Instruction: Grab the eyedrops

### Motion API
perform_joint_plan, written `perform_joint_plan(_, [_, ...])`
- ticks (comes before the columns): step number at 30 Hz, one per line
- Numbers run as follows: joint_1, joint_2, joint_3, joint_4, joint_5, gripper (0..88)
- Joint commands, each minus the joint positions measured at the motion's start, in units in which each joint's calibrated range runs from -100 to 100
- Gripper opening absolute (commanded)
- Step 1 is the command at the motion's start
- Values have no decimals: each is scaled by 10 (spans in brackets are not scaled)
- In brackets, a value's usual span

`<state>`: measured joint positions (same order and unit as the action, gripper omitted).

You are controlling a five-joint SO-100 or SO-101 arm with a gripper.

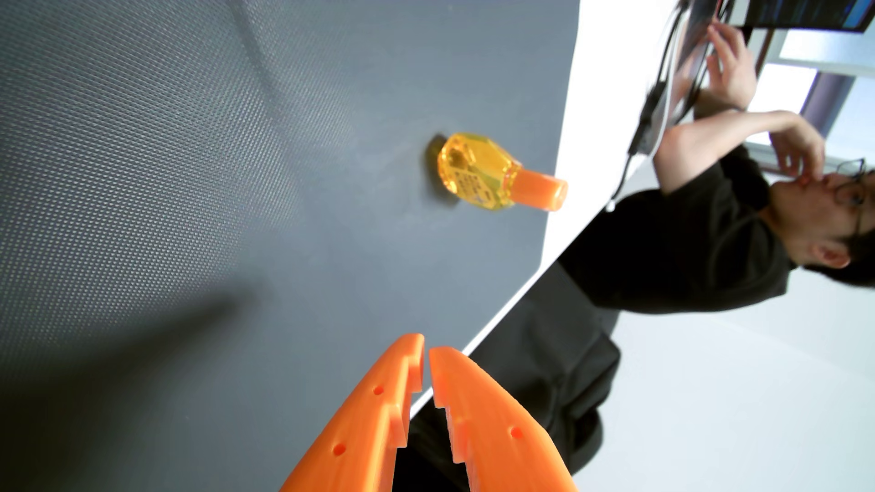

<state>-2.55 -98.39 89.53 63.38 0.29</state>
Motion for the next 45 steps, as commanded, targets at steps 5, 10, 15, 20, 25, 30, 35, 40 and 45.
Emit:
perform_joint_plan(5, [42,51,-84,17,41,10])
perform_joint_plan(10, [57,151,-146,14,60,10])
perform_joint_plan(15, [67,279,-246,6,88,10])
perform_joint_plan(20, [67,420,-342,-8,115,10])
perform_joint_plan(25, [65,561,-440,-12,140,22])
perform_joint_plan(30, [60,687,-541,17,172,114])
perform_joint_plan(35, [55,794,-652,72,199,155])
perform_joint_plan(40, [53,898,-745,113,223,219])
perform_joint_plan(45, [53,990,-816,120,233,232])
